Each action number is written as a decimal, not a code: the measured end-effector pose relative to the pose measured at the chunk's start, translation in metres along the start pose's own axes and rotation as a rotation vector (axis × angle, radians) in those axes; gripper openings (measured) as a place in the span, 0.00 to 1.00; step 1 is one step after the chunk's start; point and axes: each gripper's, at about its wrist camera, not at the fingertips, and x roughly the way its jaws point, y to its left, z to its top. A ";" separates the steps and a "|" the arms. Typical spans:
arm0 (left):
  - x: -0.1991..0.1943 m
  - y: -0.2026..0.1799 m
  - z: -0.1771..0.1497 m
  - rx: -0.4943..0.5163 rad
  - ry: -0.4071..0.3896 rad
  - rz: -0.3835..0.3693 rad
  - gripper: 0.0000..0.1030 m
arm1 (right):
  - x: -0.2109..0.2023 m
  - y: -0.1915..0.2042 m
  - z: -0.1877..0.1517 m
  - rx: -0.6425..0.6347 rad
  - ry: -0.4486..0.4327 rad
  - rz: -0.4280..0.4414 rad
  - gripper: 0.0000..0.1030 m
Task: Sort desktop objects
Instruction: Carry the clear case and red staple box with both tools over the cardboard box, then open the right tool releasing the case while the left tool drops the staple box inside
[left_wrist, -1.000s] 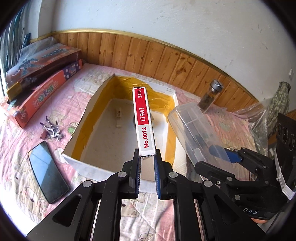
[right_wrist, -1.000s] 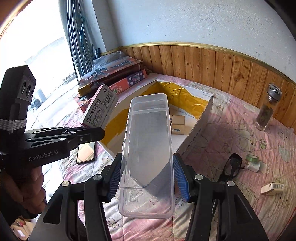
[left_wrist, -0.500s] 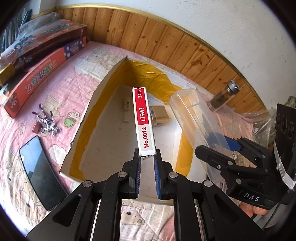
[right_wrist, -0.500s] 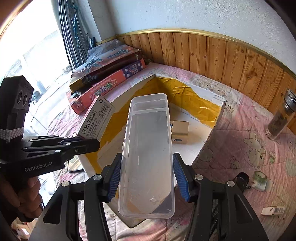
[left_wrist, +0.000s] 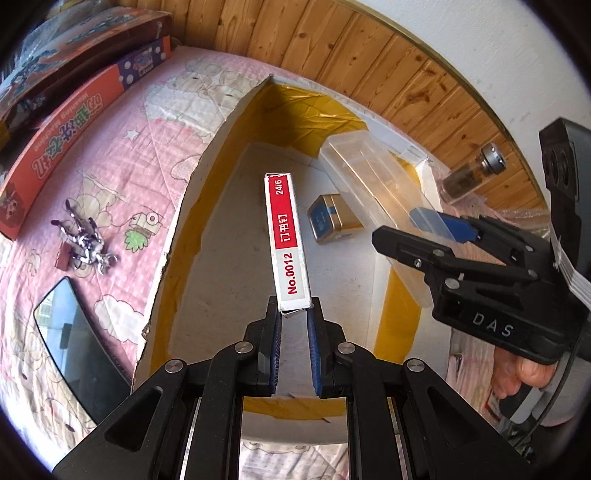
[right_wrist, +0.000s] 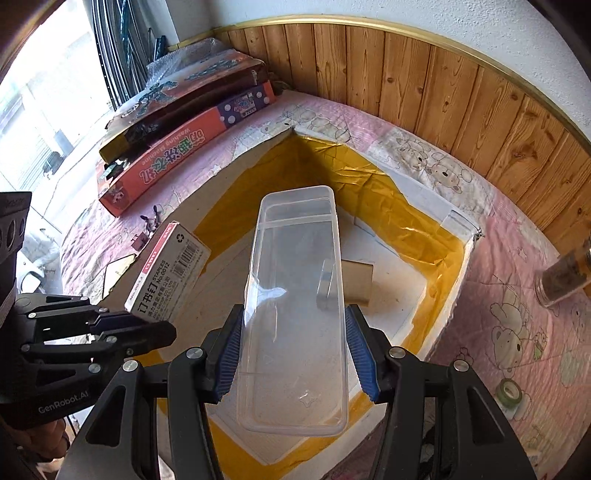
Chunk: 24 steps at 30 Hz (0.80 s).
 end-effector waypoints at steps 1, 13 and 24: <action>0.002 0.001 0.001 0.004 0.009 0.005 0.13 | 0.005 0.000 0.004 -0.002 0.014 -0.008 0.53; 0.026 0.014 0.021 0.035 0.098 0.036 0.13 | 0.065 -0.016 0.047 0.141 0.168 -0.013 0.53; 0.034 0.016 0.024 0.054 0.112 0.039 0.15 | 0.098 -0.023 0.065 0.292 0.221 0.003 0.54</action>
